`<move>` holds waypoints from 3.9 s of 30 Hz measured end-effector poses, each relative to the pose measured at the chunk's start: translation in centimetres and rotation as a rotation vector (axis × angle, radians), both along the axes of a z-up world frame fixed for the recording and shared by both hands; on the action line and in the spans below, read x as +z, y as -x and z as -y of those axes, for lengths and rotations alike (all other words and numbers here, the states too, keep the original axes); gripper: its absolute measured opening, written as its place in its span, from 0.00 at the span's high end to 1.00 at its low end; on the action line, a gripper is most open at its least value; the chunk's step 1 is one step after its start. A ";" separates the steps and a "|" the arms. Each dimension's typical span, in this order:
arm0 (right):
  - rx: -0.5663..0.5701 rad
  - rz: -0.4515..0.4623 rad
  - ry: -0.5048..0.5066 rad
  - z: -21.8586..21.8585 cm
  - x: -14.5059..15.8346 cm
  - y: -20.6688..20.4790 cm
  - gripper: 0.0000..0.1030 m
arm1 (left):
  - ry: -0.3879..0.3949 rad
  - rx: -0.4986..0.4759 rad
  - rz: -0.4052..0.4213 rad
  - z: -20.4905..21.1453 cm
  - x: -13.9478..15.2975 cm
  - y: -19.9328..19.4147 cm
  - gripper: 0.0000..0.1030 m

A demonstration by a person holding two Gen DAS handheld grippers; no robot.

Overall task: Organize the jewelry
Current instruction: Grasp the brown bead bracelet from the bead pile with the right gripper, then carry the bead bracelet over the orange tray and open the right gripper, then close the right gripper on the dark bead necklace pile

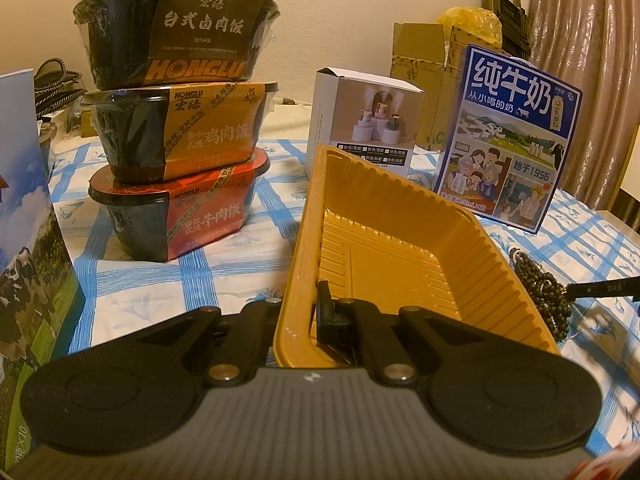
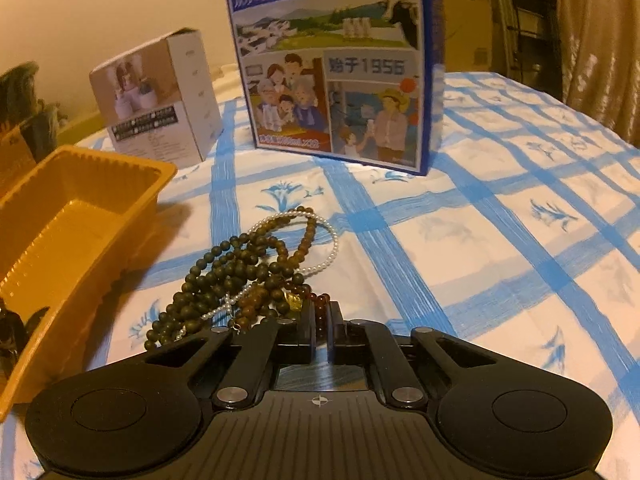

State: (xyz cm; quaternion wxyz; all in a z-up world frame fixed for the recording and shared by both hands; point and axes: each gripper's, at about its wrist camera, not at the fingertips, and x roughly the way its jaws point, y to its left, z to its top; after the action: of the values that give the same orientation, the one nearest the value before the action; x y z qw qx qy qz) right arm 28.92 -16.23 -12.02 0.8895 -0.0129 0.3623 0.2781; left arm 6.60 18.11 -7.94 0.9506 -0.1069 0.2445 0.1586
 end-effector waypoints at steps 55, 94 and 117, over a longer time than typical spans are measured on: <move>0.319 -0.040 -0.274 -12.2 8.5 5.3 0.95 | -0.004 -0.002 0.005 0.4 0.1 0.1 0.96; 0.067 -0.101 -0.010 -1.0 1.4 9.3 0.68 | -0.008 -0.005 0.004 0.4 0.3 0.0 0.96; 0.157 0.074 0.115 -6.4 1.2 4.1 0.68 | -0.010 -0.005 0.003 0.4 0.2 0.0 0.96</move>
State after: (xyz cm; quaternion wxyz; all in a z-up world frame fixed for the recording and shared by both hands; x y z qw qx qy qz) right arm 24.82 -9.79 -10.82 0.8755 -0.1027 0.3424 0.3252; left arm 6.55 17.69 -7.69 0.9519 -0.1015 0.2426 0.1573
